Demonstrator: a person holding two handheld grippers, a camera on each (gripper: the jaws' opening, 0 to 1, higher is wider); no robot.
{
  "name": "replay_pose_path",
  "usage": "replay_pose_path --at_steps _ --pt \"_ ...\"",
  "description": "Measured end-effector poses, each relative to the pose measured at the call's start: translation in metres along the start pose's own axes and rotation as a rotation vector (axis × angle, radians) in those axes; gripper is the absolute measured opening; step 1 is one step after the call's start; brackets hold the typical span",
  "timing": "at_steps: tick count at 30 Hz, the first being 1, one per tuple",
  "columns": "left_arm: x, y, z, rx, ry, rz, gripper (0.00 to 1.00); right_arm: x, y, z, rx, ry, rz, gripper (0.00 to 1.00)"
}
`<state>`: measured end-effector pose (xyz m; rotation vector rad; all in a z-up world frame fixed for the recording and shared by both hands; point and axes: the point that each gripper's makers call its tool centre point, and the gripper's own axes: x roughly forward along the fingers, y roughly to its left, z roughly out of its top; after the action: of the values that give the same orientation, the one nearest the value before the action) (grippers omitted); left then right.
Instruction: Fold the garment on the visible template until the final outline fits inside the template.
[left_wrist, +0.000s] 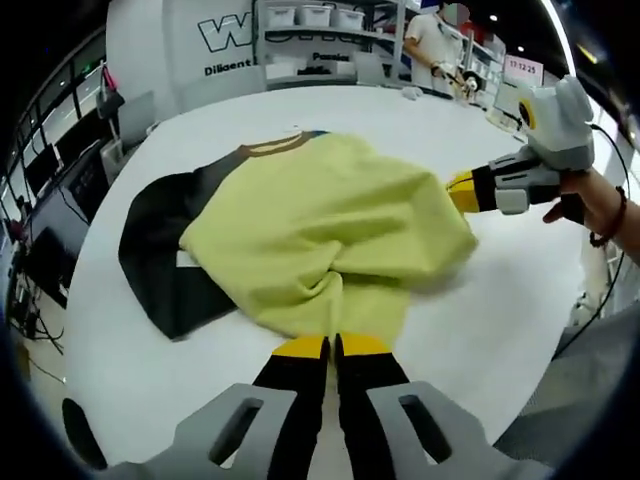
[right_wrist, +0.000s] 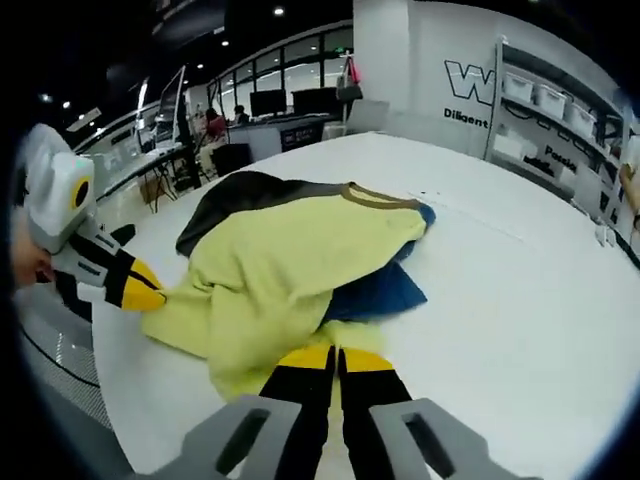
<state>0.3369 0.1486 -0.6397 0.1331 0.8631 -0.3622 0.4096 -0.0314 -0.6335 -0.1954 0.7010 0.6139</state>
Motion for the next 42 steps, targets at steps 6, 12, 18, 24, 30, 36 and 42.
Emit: replay_pose_path --at_steps 6,12,18,24,30,36,42 --pt "-0.014 0.007 0.005 0.003 -0.006 -0.021 0.03 -0.028 -0.004 -0.011 0.058 0.018 -0.065 0.00" --pt "-0.027 0.012 0.009 0.028 0.000 -0.051 0.03 -0.050 0.001 -0.022 0.078 0.026 -0.120 0.00" --pt "-0.033 0.023 0.000 0.076 0.017 -0.057 0.03 -0.069 0.006 -0.024 0.019 0.016 -0.183 0.00" --pt "-0.038 0.039 -0.016 0.095 0.049 -0.055 0.03 -0.075 0.023 -0.050 0.082 0.077 -0.198 0.00" --pt "-0.044 0.048 -0.024 0.092 0.058 -0.044 0.03 -0.075 0.041 -0.068 0.144 0.115 -0.193 0.00" --pt "-0.042 0.056 -0.040 0.102 0.097 -0.036 0.03 -0.069 0.050 -0.090 0.167 0.166 -0.178 0.00" --pt "-0.039 0.060 -0.049 0.111 0.129 -0.020 0.03 -0.066 0.050 -0.100 0.218 0.193 -0.165 0.00"
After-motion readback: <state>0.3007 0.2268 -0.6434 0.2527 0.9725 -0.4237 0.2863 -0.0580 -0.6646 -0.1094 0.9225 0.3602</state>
